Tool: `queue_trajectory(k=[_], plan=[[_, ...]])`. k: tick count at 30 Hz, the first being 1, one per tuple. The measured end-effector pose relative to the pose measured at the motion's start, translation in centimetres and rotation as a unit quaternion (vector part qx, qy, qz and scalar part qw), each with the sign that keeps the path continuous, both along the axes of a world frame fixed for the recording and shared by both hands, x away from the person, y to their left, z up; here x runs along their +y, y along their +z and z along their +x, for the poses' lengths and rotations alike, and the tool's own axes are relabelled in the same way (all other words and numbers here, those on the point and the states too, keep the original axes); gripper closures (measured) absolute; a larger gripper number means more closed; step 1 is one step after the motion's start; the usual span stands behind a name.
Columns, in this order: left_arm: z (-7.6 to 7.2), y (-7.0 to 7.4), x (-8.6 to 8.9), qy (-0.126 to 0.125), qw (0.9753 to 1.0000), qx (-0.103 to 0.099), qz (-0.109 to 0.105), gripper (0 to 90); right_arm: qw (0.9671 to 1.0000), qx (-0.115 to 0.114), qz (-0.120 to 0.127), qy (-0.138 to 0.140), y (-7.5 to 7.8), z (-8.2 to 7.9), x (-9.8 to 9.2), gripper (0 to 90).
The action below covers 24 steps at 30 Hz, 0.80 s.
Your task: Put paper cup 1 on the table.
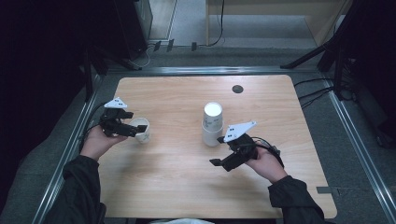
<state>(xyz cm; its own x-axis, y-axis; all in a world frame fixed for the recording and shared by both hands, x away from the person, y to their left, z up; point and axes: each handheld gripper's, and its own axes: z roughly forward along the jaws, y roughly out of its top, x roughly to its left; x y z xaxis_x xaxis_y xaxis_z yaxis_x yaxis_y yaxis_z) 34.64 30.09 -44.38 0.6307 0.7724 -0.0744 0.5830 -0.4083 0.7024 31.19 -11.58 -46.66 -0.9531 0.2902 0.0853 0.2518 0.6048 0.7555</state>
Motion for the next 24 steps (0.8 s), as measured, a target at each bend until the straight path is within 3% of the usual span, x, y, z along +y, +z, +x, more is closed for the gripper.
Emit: queue_trajectory(k=[7,10,15,17,19,20,24], plan=[[-1.3,1.0,-0.8,-0.015,0.9996,-0.004,-0.024,13.1,0.9998,0.005,0.017,0.002,1.1,0.7,-1.0,14.2],[-2.1,1.4,-1.5,-0.024,0.9993,-0.001,-0.030,13.2,0.9992,-0.001,0.025,-0.032,1.6,1.6,-2.0,14.2],[-2.9,1.5,-2.5,-0.036,0.9991,-0.002,-0.021,13.4,0.9983,0.005,0.027,-0.051,1.7,2.6,-2.6,13.9],[-3.3,1.4,-3.1,-0.044,0.9989,-0.001,-0.016,13.4,0.9983,0.000,0.016,-0.056,1.8,3.1,-2.5,13.9],[-3.6,1.3,-3.6,-0.050,0.9987,-0.001,-0.014,13.5,0.9979,0.015,0.010,-0.061,2.0,3.7,-2.5,13.8],[-4.0,1.3,-4.0,-0.056,0.9983,-0.001,-0.017,13.5,0.9978,0.024,0.015,-0.059,2.1,4.1,-2.5,13.7],[-4.6,1.0,-4.7,-0.056,0.9979,0.002,-0.030,13.5,0.9976,0.018,0.018,-0.064,2.5,5.0,-2.6,13.7]])
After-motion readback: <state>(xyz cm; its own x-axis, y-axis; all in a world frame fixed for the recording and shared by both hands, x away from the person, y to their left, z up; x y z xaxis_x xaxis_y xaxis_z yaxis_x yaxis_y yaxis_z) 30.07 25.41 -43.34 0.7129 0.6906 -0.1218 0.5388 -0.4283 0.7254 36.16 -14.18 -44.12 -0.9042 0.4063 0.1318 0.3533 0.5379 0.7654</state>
